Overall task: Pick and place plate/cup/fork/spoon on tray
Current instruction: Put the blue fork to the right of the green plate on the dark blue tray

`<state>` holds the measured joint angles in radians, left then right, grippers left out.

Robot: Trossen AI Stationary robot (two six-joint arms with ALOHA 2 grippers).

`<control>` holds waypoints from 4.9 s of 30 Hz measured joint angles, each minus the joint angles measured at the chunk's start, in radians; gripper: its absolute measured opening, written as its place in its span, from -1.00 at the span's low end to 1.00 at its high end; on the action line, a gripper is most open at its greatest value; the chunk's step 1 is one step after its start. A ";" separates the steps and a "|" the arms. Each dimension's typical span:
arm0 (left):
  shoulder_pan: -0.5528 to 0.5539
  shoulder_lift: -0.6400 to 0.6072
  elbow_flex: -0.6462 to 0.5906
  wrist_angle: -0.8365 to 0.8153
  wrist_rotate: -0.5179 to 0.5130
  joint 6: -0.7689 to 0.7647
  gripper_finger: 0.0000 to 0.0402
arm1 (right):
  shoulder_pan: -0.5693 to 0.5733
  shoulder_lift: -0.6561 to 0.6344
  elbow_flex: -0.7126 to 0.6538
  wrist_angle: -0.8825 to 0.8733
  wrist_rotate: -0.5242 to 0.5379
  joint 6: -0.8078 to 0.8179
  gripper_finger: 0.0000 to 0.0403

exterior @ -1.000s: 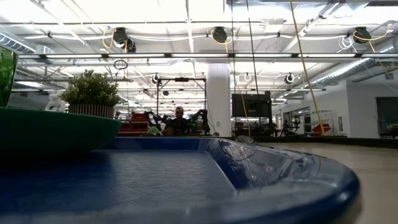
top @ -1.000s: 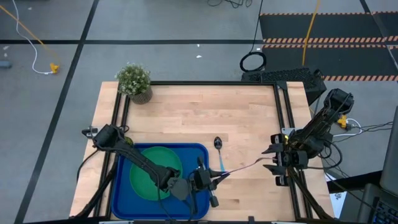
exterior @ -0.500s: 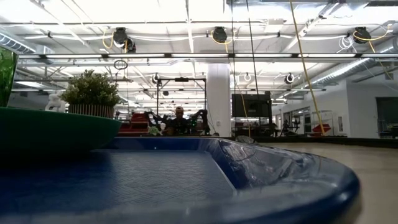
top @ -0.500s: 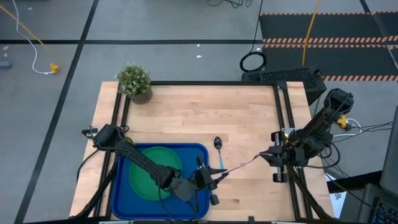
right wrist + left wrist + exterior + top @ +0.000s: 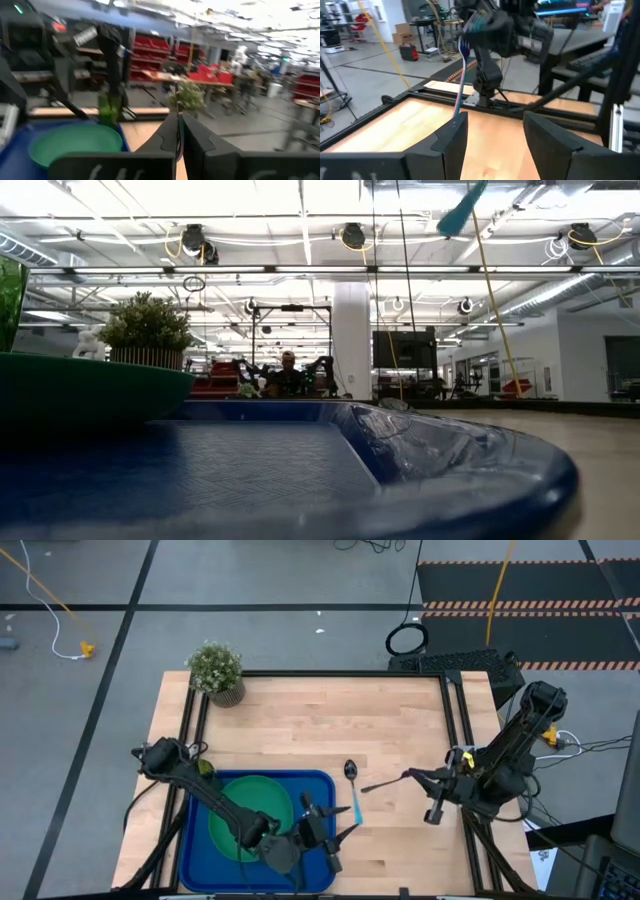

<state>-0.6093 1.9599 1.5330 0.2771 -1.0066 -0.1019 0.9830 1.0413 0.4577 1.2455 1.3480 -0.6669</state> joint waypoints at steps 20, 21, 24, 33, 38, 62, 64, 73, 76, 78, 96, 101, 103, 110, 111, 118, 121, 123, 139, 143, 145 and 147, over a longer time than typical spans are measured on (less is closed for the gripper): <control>0.120 0.098 0.016 0.031 -0.005 0.111 0.00 | -0.139 0.073 0.012 -0.265 -0.080 0.428 -1.00; 0.127 0.110 0.025 0.034 -0.008 0.117 0.00 | -0.150 0.080 0.012 -0.265 -0.103 0.451 -1.00; 0.134 0.138 0.041 0.034 -0.030 0.135 0.00 | -0.188 0.103 0.012 -0.270 -0.117 0.520 -1.00; 0.150 0.175 0.076 0.027 -0.066 0.186 0.00 | -0.282 0.153 0.012 -0.292 -0.204 0.769 -1.00; 0.156 0.175 0.076 0.006 -0.071 0.174 0.00 | -0.295 0.152 0.012 -0.302 -0.198 0.843 -1.00; 0.215 0.175 0.075 -0.178 -0.086 0.045 -0.01 | -0.296 0.152 0.011 -0.404 -0.139 0.921 -1.00; 0.222 0.175 0.075 -0.178 -0.086 0.045 -0.01 | -0.296 0.152 0.011 -0.405 -0.127 0.920 -1.00; 0.255 0.181 0.075 -0.167 -0.037 0.064 -0.37 | -0.297 0.152 0.011 -0.421 -0.105 0.915 -1.00; 0.260 0.181 0.075 -0.156 -0.033 0.079 -0.48 | -0.297 0.152 0.011 -0.431 -0.090 0.915 -1.00; 0.264 0.181 0.075 -0.155 -0.027 0.093 -0.52 | -0.299 0.152 0.011 -0.434 -0.090 0.915 -1.00; 0.275 0.181 0.075 -0.093 -0.031 0.082 -0.54 | -0.301 0.152 0.011 -0.435 -0.095 0.912 -1.00; 0.264 0.181 0.075 -0.092 -0.038 0.080 -0.72 | -0.301 0.152 0.011 -0.434 -0.105 0.910 -1.00; 0.258 0.182 0.075 -0.094 -0.020 0.093 -0.88 | -0.302 0.152 0.012 -0.432 -0.125 0.909 -1.00; 0.242 0.183 0.074 -0.091 -0.038 0.070 -0.93 | -0.311 0.152 0.012 -0.392 -0.191 0.839 -0.96; 0.239 0.183 0.074 -0.091 -0.043 0.061 -0.94 | -0.311 0.152 0.012 -0.381 -0.193 0.819 -0.93; 0.203 0.170 0.074 -0.121 -0.055 -0.097 -0.94 | -0.287 0.143 0.011 -0.315 -0.203 0.677 -0.60; 0.182 0.151 0.075 -0.221 -0.047 -0.227 -0.94 | -0.277 0.143 0.011 -0.282 -0.205 0.617 -0.44; 0.165 0.139 0.075 -0.302 -0.030 -0.353 -0.94 | -0.269 0.143 0.011 -0.270 -0.201 0.587 -0.34; 0.042 0.118 0.075 -0.833 0.121 -1.190 -0.94 | -0.180 0.143 0.011 -0.060 -0.200 0.141 -0.10; 0.028 0.118 0.075 -0.955 0.230 -1.381 -0.94 | -0.163 0.143 0.011 -0.023 -0.199 0.049 -0.09; 0.029 0.126 0.075 -0.978 0.293 -1.445 -0.94 | -0.157 0.143 0.011 -0.023 -0.198 0.030 -0.09; 0.030 0.134 0.074 -0.996 0.320 -1.490 -0.94 | -0.153 0.143 0.011 -0.023 -0.198 0.026 -0.09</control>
<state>-0.5793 2.0938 1.6075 -0.7186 -0.6864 -1.5920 0.8296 1.1839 0.4690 1.2228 1.1497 -0.6408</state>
